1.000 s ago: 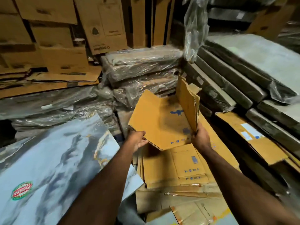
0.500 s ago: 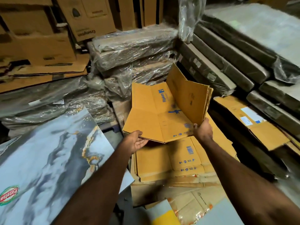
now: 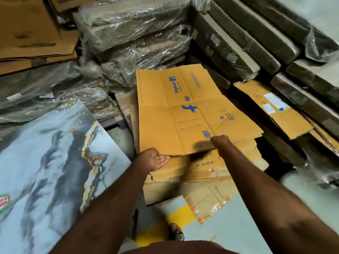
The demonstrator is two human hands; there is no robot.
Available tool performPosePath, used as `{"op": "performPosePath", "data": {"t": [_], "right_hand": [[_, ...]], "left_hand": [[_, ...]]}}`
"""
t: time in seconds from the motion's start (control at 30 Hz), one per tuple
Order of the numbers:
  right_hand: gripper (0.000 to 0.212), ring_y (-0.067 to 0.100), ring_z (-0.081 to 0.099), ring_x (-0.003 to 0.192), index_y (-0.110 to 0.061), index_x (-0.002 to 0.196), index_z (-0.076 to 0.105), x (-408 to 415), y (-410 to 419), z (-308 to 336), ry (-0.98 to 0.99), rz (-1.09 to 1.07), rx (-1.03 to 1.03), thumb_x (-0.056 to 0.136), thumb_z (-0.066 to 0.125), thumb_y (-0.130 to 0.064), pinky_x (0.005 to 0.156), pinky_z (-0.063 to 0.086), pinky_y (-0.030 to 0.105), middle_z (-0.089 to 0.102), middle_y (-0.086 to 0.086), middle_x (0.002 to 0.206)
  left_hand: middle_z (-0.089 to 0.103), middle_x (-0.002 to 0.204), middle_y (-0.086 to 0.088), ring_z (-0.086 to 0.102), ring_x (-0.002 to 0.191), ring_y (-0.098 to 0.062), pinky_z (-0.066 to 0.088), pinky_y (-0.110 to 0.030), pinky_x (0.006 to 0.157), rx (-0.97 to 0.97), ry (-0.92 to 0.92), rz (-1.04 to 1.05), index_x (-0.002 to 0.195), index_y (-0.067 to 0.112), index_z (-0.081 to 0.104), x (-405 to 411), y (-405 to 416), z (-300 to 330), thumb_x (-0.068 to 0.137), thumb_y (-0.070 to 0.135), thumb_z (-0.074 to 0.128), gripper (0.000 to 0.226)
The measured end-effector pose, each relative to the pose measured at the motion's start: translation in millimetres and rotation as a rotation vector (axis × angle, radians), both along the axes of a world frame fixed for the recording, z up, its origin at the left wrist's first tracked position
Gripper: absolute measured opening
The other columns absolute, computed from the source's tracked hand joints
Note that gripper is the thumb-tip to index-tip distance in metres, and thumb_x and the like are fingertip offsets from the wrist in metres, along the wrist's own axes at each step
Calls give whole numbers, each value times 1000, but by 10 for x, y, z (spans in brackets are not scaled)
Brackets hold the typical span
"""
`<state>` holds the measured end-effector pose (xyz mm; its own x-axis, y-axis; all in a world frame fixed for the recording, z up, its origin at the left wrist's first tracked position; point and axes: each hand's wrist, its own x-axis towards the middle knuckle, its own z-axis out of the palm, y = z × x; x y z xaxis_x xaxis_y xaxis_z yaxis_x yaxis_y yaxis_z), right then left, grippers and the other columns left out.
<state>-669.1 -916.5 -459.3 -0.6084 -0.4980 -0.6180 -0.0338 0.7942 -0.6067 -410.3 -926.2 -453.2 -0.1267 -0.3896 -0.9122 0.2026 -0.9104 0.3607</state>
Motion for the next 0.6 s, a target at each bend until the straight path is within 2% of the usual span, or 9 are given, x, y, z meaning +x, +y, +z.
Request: {"op": "performPosePath", "data": {"t": [0.07, 0.17, 0.23, 0.3, 0.33, 0.4, 0.47, 0.53, 0.6], "right_hand": [[50, 34, 53, 105, 0, 130, 46, 109, 58, 7, 36, 106, 24, 88, 63, -20, 76, 44, 35, 50, 20, 119], [54, 34, 53, 115, 1, 138, 43, 335, 58, 176, 95, 291, -19, 94, 60, -26, 82, 43, 32, 50, 21, 130], [49, 34, 52, 121, -1, 136, 47, 538, 49, 363, 212, 418, -87, 97, 56, -28, 90, 45, 33, 52, 19, 136], [45, 32, 53, 122, -4, 136, 52, 827, 18, 596, 336, 547, -198, 98, 53, -30, 94, 45, 34, 56, 16, 136], [45, 30, 54, 122, -6, 136, 52, 999, -7, 690, 374, 623, -270, 99, 52, -30, 93, 44, 33, 57, 14, 135], [43, 30, 57, 119, -7, 136, 53, 1398, -26, 851, 407, 788, -425, 99, 52, -29, 90, 45, 33, 61, 13, 131], [38, 31, 59, 114, -9, 131, 58, 1838, 13, 957, 413, 936, -554, 98, 54, -28, 89, 48, 36, 65, 12, 125], [29, 34, 62, 106, -10, 119, 63, 2327, 96, 997, 393, 1062, -641, 96, 55, -25, 83, 50, 40, 69, 13, 114], [27, 35, 63, 102, -8, 117, 65, 2906, 246, 987, 348, 1191, -713, 95, 56, -22, 80, 50, 40, 70, 15, 109]], "left_hand": [[55, 134, -27, 57, 123, -33, 50, -39, 90, 28, -34, -139, 138, -14, 39, -18, 67, 0, 107, 14, 31, 42], [51, 137, -25, 56, 121, -34, 48, -37, 92, -47, -160, -360, 140, -8, 38, 35, 97, 81, 106, 28, 38, 50], [53, 116, -23, 60, 95, -30, 47, -36, 80, -200, -244, -469, 116, 1, 54, 135, 94, 219, 101, 33, 45, 37], [49, 96, -17, 49, 70, -21, 36, -27, 61, -458, -369, -493, 84, 10, 53, 283, 62, 341, 95, 34, 51, 26], [51, 91, -15, 47, 68, -20, 32, -26, 58, -611, -469, -482, 83, 10, 55, 387, 67, 409, 95, 31, 52, 25], [59, 88, -8, 53, 77, -19, 38, -26, 65, -874, -628, -426, 94, 7, 65, 634, 141, 610, 99, 21, 51, 20], [64, 90, -5, 55, 81, -15, 41, -26, 74, -1024, -709, -367, 95, 12, 66, 963, 272, 796, 98, 15, 51, 16], [66, 90, -8, 56, 81, -18, 39, -25, 74, -1057, -824, -327, 86, 16, 63, 1416, 438, 919, 98, 15, 51, 17], [66, 90, -11, 60, 89, -26, 39, -27, 75, -982, -923, -300, 84, 12, 63, 1966, 669, 983, 98, 26, 50, 23]]}}
